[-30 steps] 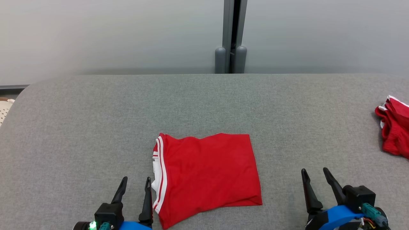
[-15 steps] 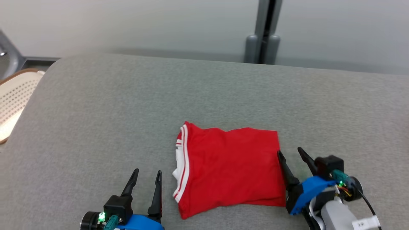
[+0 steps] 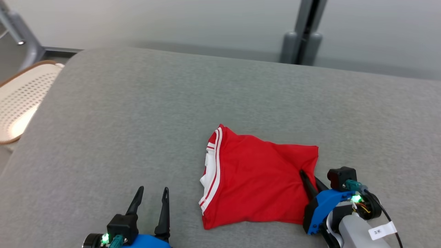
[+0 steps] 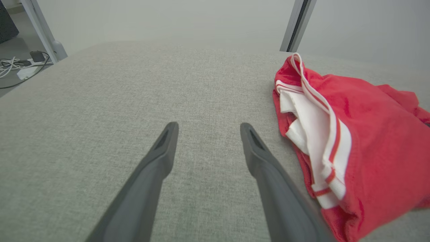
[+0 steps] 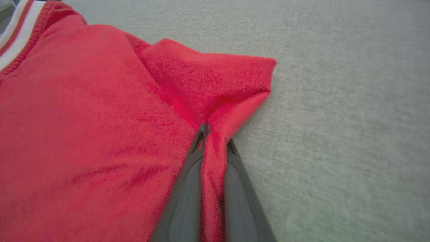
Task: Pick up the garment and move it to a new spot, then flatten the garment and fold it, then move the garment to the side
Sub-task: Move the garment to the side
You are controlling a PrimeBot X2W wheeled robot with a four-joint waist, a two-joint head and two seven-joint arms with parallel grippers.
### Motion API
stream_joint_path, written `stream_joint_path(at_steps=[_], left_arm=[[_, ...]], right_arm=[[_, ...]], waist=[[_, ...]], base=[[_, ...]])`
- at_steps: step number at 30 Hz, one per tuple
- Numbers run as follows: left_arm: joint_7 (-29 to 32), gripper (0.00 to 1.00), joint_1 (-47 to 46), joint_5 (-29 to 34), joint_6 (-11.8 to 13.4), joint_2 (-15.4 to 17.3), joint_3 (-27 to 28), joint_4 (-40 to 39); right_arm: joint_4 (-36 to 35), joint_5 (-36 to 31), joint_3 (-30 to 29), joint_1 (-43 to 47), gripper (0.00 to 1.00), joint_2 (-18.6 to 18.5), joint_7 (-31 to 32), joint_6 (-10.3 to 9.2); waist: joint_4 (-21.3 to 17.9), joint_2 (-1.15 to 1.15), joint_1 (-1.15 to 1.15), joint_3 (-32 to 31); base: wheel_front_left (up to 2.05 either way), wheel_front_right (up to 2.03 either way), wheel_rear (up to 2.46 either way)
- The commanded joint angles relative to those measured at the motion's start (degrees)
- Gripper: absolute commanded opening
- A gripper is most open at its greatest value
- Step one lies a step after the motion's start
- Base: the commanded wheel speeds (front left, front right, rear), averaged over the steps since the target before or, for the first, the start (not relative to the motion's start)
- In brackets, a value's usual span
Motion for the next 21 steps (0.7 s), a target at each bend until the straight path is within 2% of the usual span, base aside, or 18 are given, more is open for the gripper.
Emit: stream_joint_path(at_steps=[1, 3, 4, 7, 8, 14, 21], left_arm=[[-0.3, 1.0, -0.2, 0.3, -0.2, -0.1, 0.2, -0.6], [-0.3, 1.0, -0.5, 0.3, -0.3, 0.0, 0.2, -0.7], [-0.3, 1.0, -0.9, 0.5, -0.3, -0.1, 0.3, -0.9], [-0.3, 1.0, -1.6, 0.7, -0.7, 0.0, 0.0, -1.0], [-0.3, 1.0, -1.6, 0.7, -0.7, 0.0, 0.0, -1.0], [-0.3, 1.0, -3.4, 0.9, -1.7, 0.0, -1.0, -1.2], [-0.3, 1.0, -5.2, 1.0, -2.9, 0.0, -3.3, -1.3]], right_arm=[[2.3, -0.6, -1.4, 1.3, 0.0, -1.6, -0.2, -0.42], [2.3, -1.0, -2.1, 1.0, 0.0, -1.6, -0.8, -0.49], [2.0, -1.1, -2.7, 0.5, 0.0, -1.6, -1.4, -0.5], [1.2, -1.4, -3.2, 0.4, 0.0, -1.4, -1.8, -0.48], [1.2, -1.4, -3.2, 0.4, 0.0, -1.4, -1.8, -0.48], [-1.2, -0.9, -3.4, 1.5, 0.0, -1.2, -2.1, -0.3], [-4.3, 0.3, -3.9, 3.2, 0.0, -1.0, -2.2, -0.23]], waist=[[-2.9, 0.0, 0.0, -1.0], [-4.2, 0.0, 0.0, -1.1], [-7.3, 0.0, 0.0, -1.3], [-12.2, 0.0, 0.0, -1.3], [-12.2, 0.0, 0.0, -1.3], [-22.1, 0.0, 0.0, -0.5], [-30.1, 0.0, 0.0, 1.2]], base=[[0.0, 0.0, 0.0], [0.0, 0.0, 0.0], [0.0, 0.0, 0.0], [0.0, 0.0, 0.0], [0.0, 0.0, 0.0], [0.0, 0.0, 0.0], [0.0, 0.0, 0.0]])
